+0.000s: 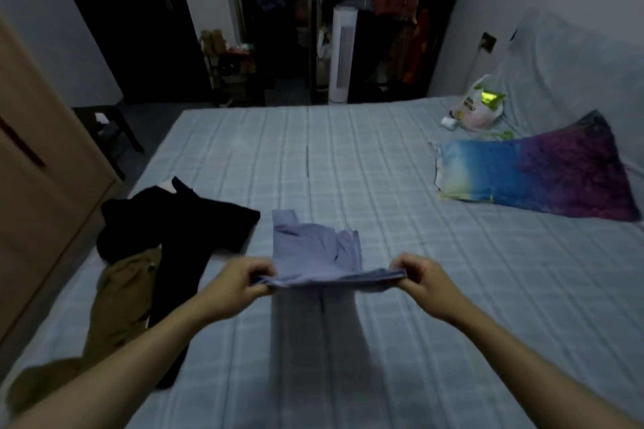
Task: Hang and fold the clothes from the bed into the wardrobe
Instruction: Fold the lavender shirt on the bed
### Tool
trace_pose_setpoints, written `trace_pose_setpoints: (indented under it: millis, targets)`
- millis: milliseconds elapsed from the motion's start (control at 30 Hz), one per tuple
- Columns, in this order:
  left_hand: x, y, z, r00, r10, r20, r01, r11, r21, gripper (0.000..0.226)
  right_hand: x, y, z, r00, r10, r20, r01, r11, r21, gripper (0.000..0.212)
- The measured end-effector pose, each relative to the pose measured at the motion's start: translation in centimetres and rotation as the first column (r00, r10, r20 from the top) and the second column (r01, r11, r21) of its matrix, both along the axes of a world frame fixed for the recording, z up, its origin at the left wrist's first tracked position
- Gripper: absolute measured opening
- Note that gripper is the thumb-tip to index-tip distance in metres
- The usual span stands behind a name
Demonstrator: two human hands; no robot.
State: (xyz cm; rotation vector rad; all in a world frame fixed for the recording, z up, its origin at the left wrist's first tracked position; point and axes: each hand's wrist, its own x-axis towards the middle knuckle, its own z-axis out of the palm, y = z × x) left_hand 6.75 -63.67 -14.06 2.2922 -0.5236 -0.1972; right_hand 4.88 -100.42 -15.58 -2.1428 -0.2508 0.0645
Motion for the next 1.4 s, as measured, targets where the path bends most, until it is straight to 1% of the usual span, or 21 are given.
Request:
trace_pose_setpoints:
  millis: [67,133,167,267,333,367,400,433,467,500,533,600,667,833,933,1100,1233,1300,1400]
  targets:
    - [-3.5,0.6,-3.9,0.999,-0.005,-0.035,0.005,1.000,0.013,0.018,-4.2,0.4,-3.0,0.996,0.053,-0.067,-0.059,0.993,-0.098,0.018]
    - [-6.8,1.1,-7.0,0.999,0.011,-0.052,-0.010,1.000,0.011,0.027,-8.0,1.0,-5.2,0.986,0.094,-0.134,-0.113,0.984,-0.141,0.022]
    - [-8.3,1.4,-8.4,0.998,0.007,-0.066,-0.006,1.000,0.015,0.027,-9.8,1.3,-6.2,0.980,0.110,-0.165,-0.137,0.977,-0.161,0.021]
    - [-12.2,2.1,-11.2,0.993,-0.047,-0.104,0.054,0.996,0.067,0.017,-14.0,2.1,-8.5,0.955,0.160,-0.250,-0.218,0.950,-0.225,0.013]
    - [-14.1,2.5,-12.3,0.978,-0.118,-0.170,0.139,0.983,0.122,0.012,-15.9,2.6,-9.6,0.909,0.204,-0.364,-0.317,0.905,-0.283,0.003]
    - [-14.9,2.7,-12.6,0.962,-0.153,-0.228,0.190,0.970,0.149,0.012,-16.6,2.9,-10.0,0.875,0.230,-0.425,-0.386,0.862,-0.328,0.014]
    - [-15.5,2.8,-12.8,0.940,-0.168,-0.296,0.224,0.960,0.169,0.017,-17.1,3.1,-10.3,0.847,0.255,-0.465,-0.449,0.813,-0.372,0.028]
    - [-15.8,2.9,-12.9,0.925,-0.152,-0.347,0.225,0.958,0.179,0.026,-17.3,3.4,-10.5,0.840,0.262,-0.475,-0.474,0.781,-0.408,0.044]
    - [-15.9,3.0,-12.8,0.925,-0.115,-0.362,0.190,0.965,0.180,0.033,-17.3,3.7,-10.4,0.854,0.255,-0.453,-0.459,0.778,-0.428,0.058]
    - [-15.6,3.0,-12.5,0.936,-0.070,-0.345,0.137,0.975,0.174,0.035,-17.1,4.0,-10.1,0.884,0.231,-0.406,-0.410,0.800,-0.437,0.065]
    - [-15.1,3.1,-11.9,0.952,-0.027,-0.305,0.080,0.984,0.161,0.032,-16.5,4.2,-9.8,0.918,0.196,-0.345,-0.343,0.827,-0.444,0.067]
    - [-13.7,3.0,-10.5,0.973,0.055,-0.224,-0.025,0.991,0.133,0.019,-15.0,4.7,-8.9,0.962,0.118,-0.247,-0.219,0.871,-0.439,0.064]
    - [-12.2,2.8,-9.1,0.975,0.124,-0.182,-0.107,0.989,0.099,0.008,-13.3,5.2,-8.1,0.979,0.038,-0.200,-0.115,0.912,-0.393,0.060]
    - [-7.7,1.5,-8.2,0.964,0.201,-0.176,-0.187,0.978,0.089,0.004,-8.7,5.1,-8.4,0.988,-0.064,-0.140,0.021,0.958,-0.286,0.050]
    - [-4.9,0.3,-9.2,0.952,0.225,-0.207,-0.208,0.973,0.102,0.004,-5.6,4.3,-9.8,0.984,-0.110,-0.144,0.077,0.974,-0.215,0.042]
    - [-0.4,-1.2,-12.2,0.924,0.263,-0.278,-0.216,0.958,0.187,0.007,0.8,2.0,-13.6,0.960,-0.162,-0.228,0.128,0.979,-0.156,0.037]
    - [3.6,-1.8,-15.2,0.908,0.291,-0.300,-0.226,0.946,0.233,0.006,6.5,0.6,-17.1,0.913,-0.295,-0.281,0.268,0.955,-0.131,0.026]
    - [5.5,-2.0,-17.0,0.910,0.290,-0.296,-0.216,0.941,0.260,0.004,9.1,0.4,-19.1,0.880,-0.358,-0.312,0.334,0.934,-0.131,0.021]
    - [8.9,-2.4,-19.9,0.930,0.274,-0.247,-0.195,0.934,0.299,0.013,12.8,0.4,-22.5,0.848,-0.417,-0.327,0.389,0.909,-0.149,0.016]
